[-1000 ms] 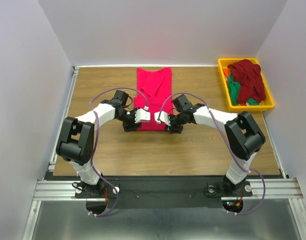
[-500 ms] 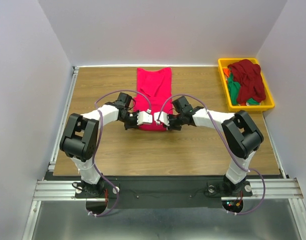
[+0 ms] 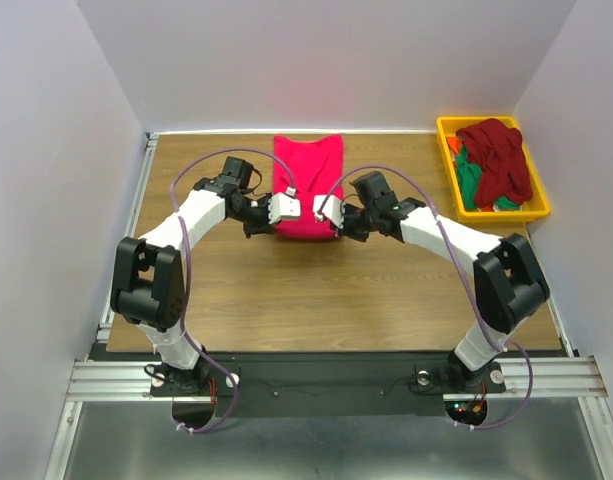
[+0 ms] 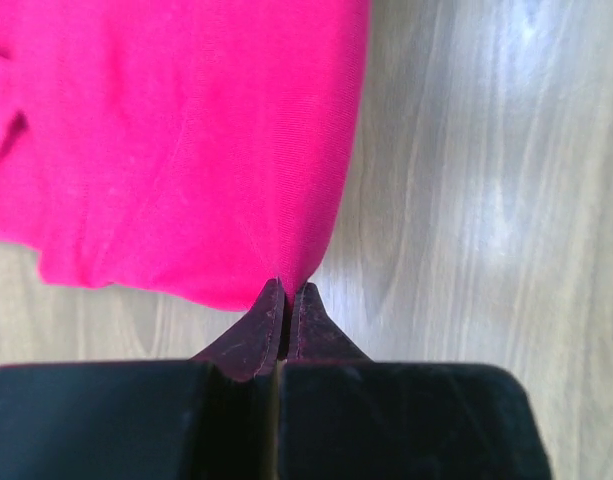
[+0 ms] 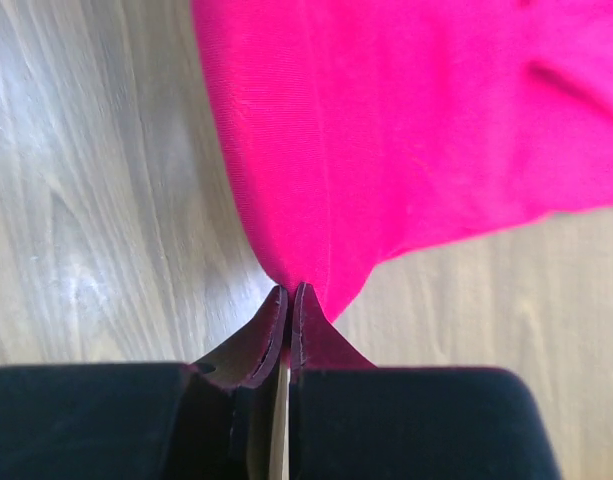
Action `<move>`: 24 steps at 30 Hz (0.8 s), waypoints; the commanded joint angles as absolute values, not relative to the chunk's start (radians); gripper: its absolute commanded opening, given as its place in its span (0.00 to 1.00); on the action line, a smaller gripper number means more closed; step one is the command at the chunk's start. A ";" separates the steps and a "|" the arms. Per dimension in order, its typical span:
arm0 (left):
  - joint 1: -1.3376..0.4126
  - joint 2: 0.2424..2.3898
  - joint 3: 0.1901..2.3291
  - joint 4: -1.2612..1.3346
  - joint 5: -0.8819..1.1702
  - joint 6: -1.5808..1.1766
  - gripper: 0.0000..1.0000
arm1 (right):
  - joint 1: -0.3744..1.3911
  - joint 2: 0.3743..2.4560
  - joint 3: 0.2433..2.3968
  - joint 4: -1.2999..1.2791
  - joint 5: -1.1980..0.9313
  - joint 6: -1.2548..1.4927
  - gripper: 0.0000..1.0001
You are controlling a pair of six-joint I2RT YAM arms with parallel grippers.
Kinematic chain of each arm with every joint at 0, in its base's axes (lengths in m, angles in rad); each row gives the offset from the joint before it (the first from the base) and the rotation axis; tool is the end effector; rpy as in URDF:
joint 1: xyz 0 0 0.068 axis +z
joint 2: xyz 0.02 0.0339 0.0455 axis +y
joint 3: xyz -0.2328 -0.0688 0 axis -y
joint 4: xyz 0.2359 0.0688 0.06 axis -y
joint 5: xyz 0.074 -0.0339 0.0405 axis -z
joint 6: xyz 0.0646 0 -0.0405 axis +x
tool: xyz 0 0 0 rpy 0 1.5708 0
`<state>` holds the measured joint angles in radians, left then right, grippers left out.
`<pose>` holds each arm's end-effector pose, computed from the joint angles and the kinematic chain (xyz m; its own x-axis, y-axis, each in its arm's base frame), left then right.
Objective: Fold and stack the t-shirts
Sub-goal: Fold the tshirt
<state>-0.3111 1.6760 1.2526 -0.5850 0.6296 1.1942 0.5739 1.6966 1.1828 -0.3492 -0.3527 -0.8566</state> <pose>0.3230 -0.1438 0.1960 0.2118 0.7214 -0.6593 0.9498 0.0068 0.3127 0.3000 0.2205 0.1785 0.1096 -0.7736 -0.6242 -0.9394 0.1246 -0.3194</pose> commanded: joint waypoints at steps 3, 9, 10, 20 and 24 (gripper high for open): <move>-0.307 1.520 1.281 -0.770 0.673 1.204 0.00 | 0.569 1.566 1.243 -0.523 -0.373 -0.807 0.01; -0.357 1.375 1.203 -0.899 0.669 1.246 0.00 | 0.594 1.427 1.218 -0.704 -0.429 -0.815 0.01; -0.368 1.353 1.187 -0.919 0.670 1.256 0.00 | 0.603 1.411 1.219 -0.756 -0.458 -0.813 0.01; -0.501 1.091 1.131 -1.120 0.718 1.278 0.00 | 0.739 1.204 1.244 -1.026 -0.572 -0.810 0.01; -0.546 1.029 1.134 -1.120 0.712 1.244 0.00 | 0.744 1.195 1.235 -1.040 -0.557 -0.821 0.00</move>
<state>-0.5232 1.0733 1.1366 -1.0512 0.7082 1.2720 0.7483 1.2060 1.2140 -0.9466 -0.5625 -0.8173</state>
